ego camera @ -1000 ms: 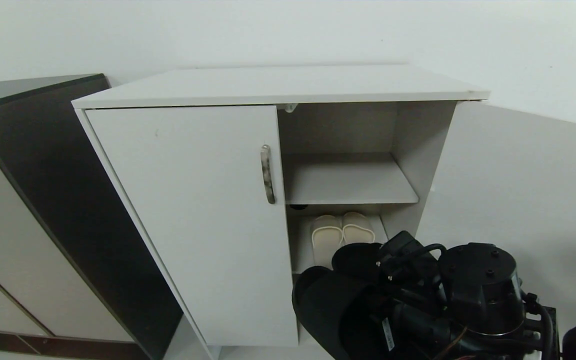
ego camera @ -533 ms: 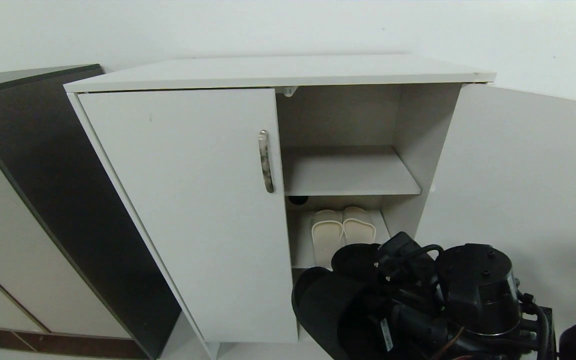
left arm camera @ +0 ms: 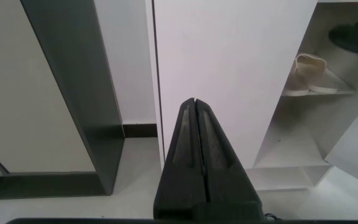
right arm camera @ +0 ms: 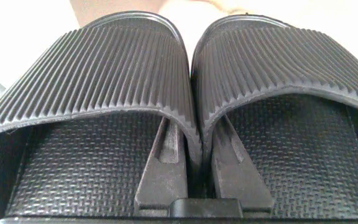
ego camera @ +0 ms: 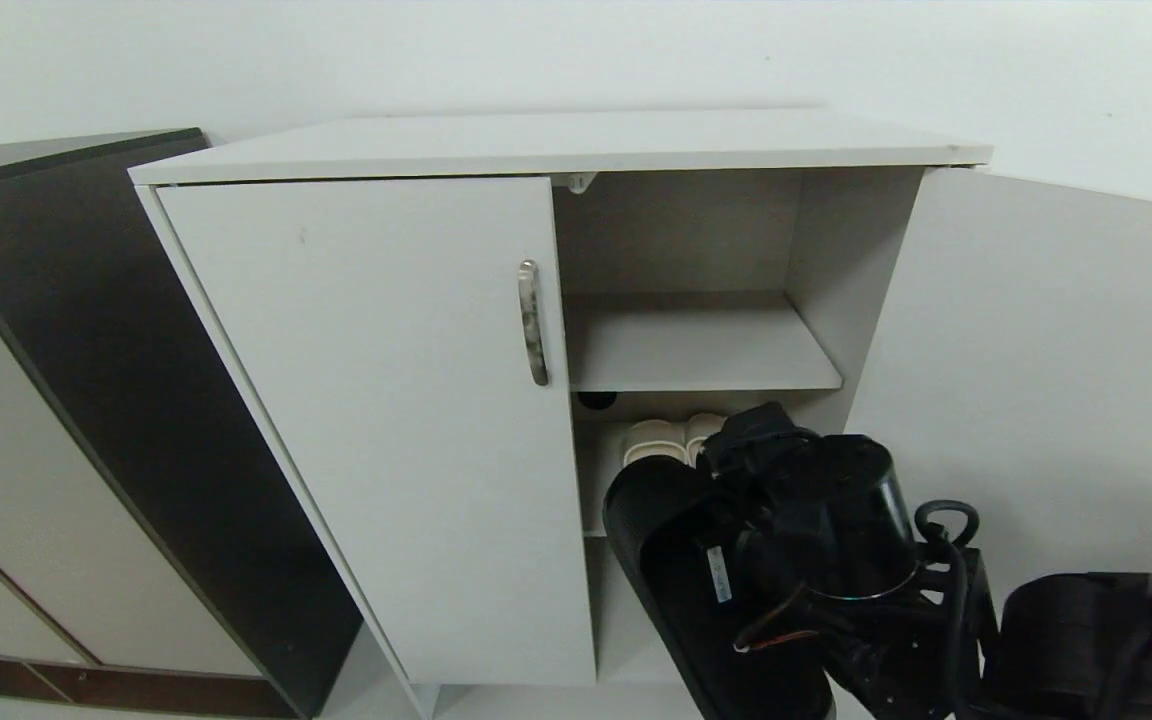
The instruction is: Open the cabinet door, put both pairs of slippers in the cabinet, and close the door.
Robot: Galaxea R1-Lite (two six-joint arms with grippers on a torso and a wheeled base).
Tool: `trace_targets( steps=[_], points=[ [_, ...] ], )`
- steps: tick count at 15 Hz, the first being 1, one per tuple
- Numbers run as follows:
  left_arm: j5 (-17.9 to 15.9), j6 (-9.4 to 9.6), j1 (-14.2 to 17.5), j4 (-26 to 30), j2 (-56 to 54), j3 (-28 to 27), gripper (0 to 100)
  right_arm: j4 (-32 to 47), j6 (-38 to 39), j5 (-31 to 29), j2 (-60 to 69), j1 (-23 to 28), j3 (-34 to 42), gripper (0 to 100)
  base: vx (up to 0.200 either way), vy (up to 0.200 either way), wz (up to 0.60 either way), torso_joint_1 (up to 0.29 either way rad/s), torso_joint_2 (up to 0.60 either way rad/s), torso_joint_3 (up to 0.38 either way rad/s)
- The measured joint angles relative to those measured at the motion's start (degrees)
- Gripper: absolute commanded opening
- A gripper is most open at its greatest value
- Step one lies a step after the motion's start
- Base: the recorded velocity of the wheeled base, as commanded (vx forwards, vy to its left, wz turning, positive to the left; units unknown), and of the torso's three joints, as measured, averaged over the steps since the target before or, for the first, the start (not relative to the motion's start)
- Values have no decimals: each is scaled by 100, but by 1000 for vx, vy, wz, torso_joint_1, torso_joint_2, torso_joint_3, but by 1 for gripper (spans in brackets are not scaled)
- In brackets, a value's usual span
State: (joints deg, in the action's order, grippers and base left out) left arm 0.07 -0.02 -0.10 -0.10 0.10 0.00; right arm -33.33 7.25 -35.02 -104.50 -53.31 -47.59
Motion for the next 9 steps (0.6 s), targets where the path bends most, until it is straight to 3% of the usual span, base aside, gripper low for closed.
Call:
trace_targets(
  steps=[5,7,9],
  points=[
    [0,2,0,2,0,0,0,3474,1625,-329,-62,-99,-1809,0,0,0,0,0,0,0],
    [0,0,0,2,0,0,0,4145,2085,-828,-137,-157,-2575,0,0,0,0,0,0,0],
    [0,2,0,2,0,0,0,4213,2128,-1131,-243,-193,-3009,0,0,0,0,0,0,0]
  ],
)
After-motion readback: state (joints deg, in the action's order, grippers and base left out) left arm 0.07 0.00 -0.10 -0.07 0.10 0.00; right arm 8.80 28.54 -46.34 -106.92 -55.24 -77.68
